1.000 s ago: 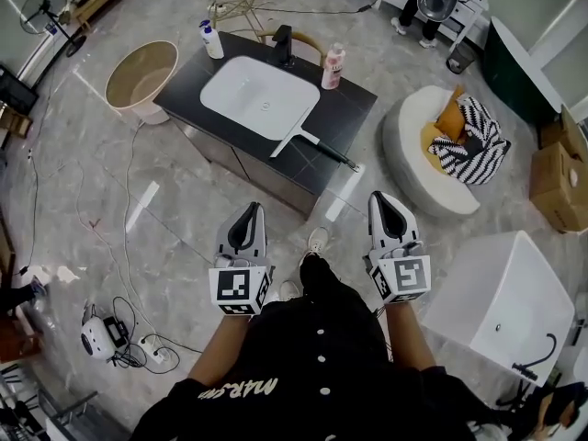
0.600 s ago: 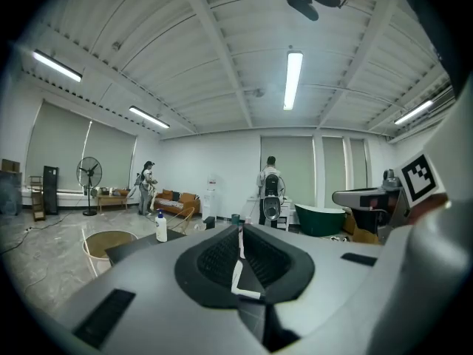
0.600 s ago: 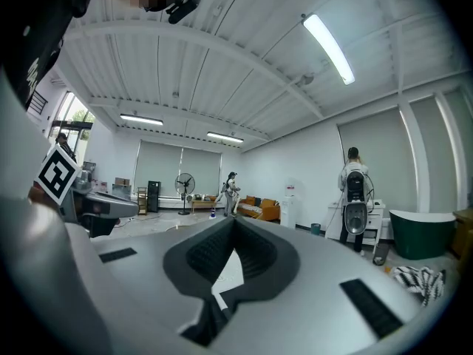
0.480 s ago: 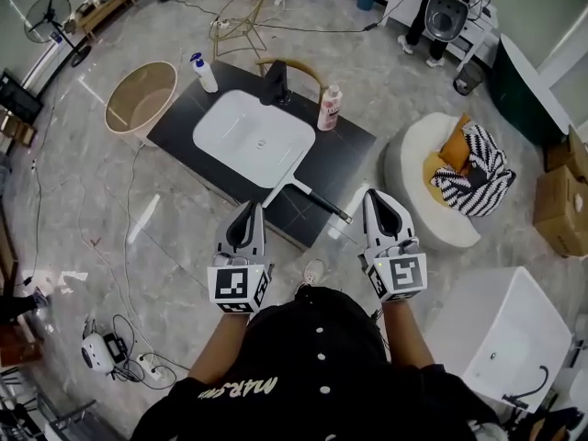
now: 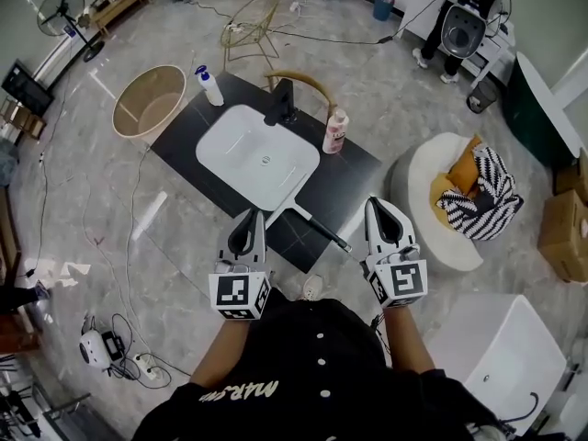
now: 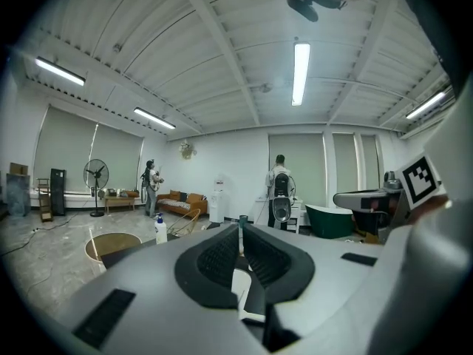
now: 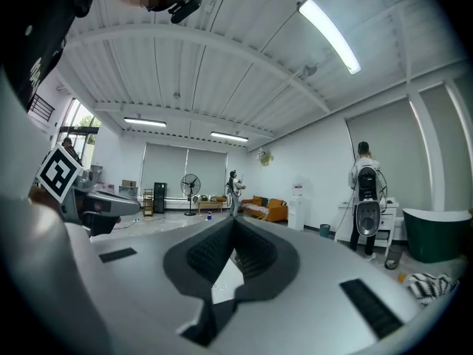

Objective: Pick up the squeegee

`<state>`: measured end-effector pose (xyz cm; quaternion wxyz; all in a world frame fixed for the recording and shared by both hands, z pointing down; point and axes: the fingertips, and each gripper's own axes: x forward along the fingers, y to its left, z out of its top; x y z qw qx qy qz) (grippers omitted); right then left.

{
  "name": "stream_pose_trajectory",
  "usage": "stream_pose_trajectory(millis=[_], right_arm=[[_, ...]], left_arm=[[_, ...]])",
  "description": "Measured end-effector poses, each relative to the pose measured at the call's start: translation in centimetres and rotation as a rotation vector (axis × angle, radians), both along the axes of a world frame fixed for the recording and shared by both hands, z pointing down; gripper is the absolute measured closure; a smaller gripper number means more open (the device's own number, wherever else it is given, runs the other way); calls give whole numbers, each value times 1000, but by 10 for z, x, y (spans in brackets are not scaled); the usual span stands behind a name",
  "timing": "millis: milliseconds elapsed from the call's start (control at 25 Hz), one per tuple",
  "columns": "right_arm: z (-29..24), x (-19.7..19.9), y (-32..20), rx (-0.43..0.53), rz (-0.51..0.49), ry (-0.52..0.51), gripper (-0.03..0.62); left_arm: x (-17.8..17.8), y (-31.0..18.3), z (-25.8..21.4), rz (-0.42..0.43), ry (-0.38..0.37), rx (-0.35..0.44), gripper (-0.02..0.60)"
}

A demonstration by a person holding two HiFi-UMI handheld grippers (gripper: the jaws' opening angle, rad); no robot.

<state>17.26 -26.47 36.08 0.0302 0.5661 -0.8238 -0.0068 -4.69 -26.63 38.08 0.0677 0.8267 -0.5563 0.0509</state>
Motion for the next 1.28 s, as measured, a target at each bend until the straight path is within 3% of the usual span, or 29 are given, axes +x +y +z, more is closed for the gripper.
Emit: stream_pose_trajectory(millis=[480,1040,1280], right_arm=[[11,-26,-24,-76,-18,33,597],[150,-77,-44,-423,-225,189,594],[237,-99,-47,-598,-342,292,478]], left_arm=[[-12,-31,-2,51,33,-29,560],[-35,-32,59,68,51,-169,560],[-35,-27,84,88,58,-227,560]])
